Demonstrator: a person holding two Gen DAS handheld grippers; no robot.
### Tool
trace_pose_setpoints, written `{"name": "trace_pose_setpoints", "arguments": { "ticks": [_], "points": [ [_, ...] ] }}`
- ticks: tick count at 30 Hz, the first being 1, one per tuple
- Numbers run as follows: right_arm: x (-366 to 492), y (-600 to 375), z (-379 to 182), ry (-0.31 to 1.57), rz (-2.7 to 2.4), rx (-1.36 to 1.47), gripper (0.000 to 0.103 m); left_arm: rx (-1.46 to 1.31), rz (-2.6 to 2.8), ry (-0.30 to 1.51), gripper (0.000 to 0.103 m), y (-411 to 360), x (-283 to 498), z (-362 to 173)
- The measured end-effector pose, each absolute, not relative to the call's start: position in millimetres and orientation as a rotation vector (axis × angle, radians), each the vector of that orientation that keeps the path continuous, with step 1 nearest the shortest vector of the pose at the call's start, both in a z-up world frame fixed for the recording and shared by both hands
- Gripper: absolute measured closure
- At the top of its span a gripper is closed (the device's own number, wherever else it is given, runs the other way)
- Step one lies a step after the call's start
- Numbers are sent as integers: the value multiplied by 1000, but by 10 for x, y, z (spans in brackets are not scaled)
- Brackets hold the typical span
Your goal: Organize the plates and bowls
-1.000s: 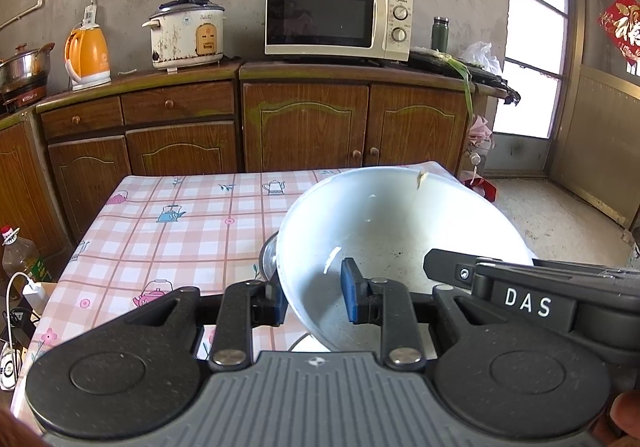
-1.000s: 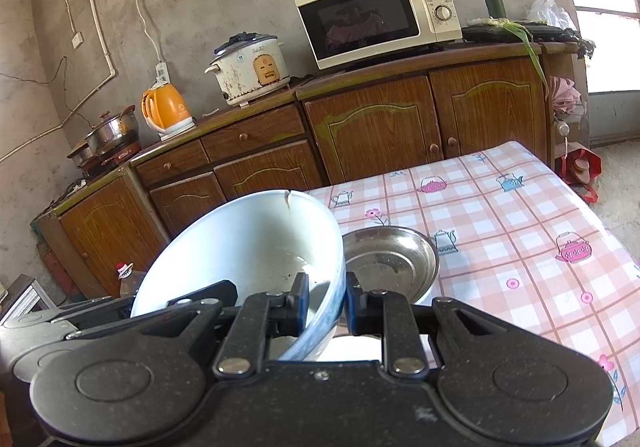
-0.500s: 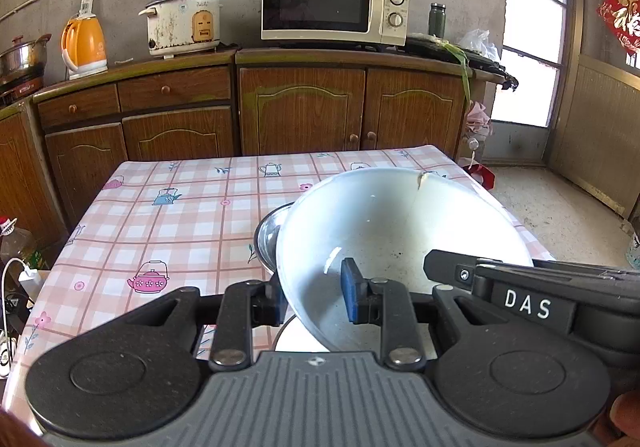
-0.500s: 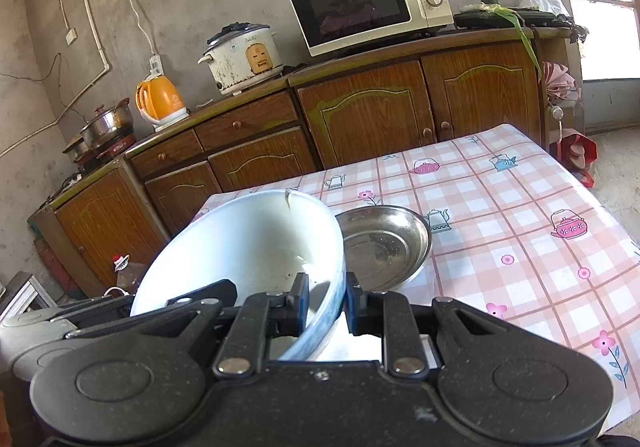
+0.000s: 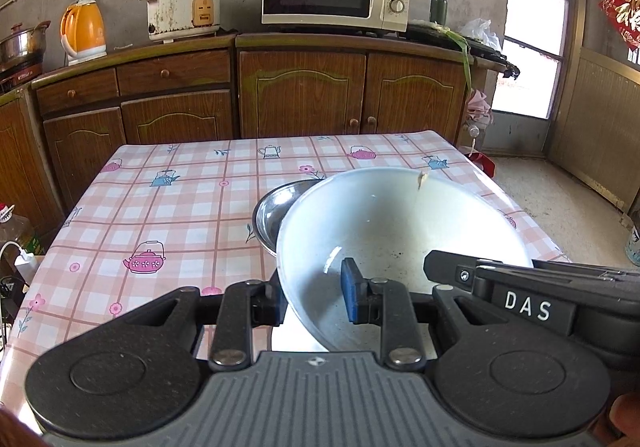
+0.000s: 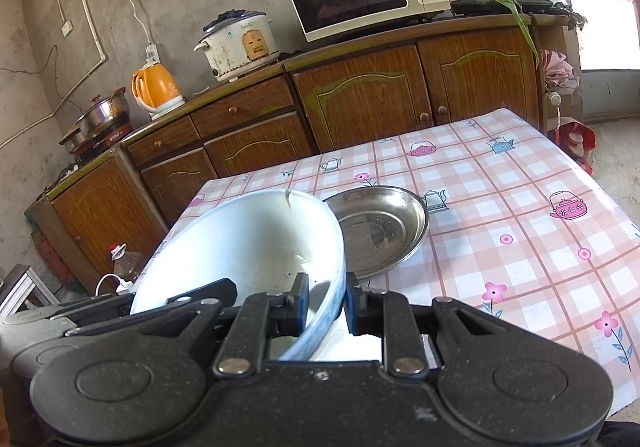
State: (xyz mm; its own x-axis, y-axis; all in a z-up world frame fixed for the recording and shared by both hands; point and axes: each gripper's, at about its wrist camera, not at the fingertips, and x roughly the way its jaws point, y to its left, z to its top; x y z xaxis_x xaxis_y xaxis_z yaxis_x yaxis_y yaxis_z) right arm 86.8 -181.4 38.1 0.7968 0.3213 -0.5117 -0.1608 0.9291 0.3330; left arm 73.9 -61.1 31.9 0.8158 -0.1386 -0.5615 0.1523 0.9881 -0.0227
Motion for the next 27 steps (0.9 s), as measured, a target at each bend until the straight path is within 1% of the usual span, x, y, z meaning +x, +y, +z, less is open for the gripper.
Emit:
{"name": "trace_pose_setpoints", "arguments": {
  "ticks": [27],
  "points": [
    [967, -1786, 98, 690, 257, 289, 78, 16, -155, 691, 77, -602, 853, 61]
  ]
}}
